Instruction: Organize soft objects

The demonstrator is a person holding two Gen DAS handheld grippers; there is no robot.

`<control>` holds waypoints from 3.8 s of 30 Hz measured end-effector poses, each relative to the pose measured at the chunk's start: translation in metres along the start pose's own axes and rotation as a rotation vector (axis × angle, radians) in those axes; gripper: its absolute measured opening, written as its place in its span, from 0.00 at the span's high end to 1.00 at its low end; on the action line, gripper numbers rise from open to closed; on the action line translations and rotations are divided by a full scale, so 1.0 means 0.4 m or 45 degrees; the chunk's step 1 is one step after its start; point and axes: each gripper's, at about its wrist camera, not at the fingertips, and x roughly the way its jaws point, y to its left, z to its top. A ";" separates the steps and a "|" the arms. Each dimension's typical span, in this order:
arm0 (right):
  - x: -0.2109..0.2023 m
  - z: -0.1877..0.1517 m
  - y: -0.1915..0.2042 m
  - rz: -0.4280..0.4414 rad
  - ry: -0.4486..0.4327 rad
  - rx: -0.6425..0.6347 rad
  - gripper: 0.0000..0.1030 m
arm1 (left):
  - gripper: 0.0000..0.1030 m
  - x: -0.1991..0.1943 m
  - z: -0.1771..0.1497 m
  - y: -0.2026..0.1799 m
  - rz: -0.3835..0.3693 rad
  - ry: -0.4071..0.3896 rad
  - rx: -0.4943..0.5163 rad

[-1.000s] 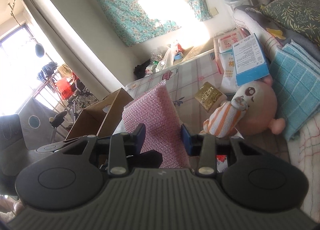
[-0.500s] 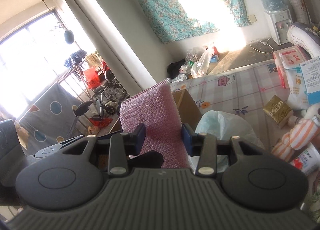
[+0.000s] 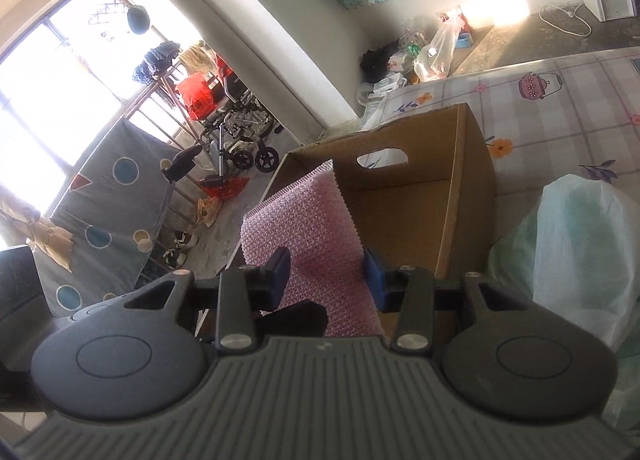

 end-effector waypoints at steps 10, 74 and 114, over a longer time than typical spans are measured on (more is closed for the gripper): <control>0.138 0.055 -0.055 -0.124 0.029 -0.045 0.58 | 0.17 0.165 0.025 0.104 0.015 0.179 -0.071; 0.004 0.023 -0.281 -0.053 -0.070 0.110 0.44 | 0.46 0.549 0.160 0.153 -0.072 0.592 0.073; -0.644 0.057 -0.667 -0.508 -0.570 0.297 0.34 | 0.11 0.287 0.195 -0.597 -0.293 0.105 0.377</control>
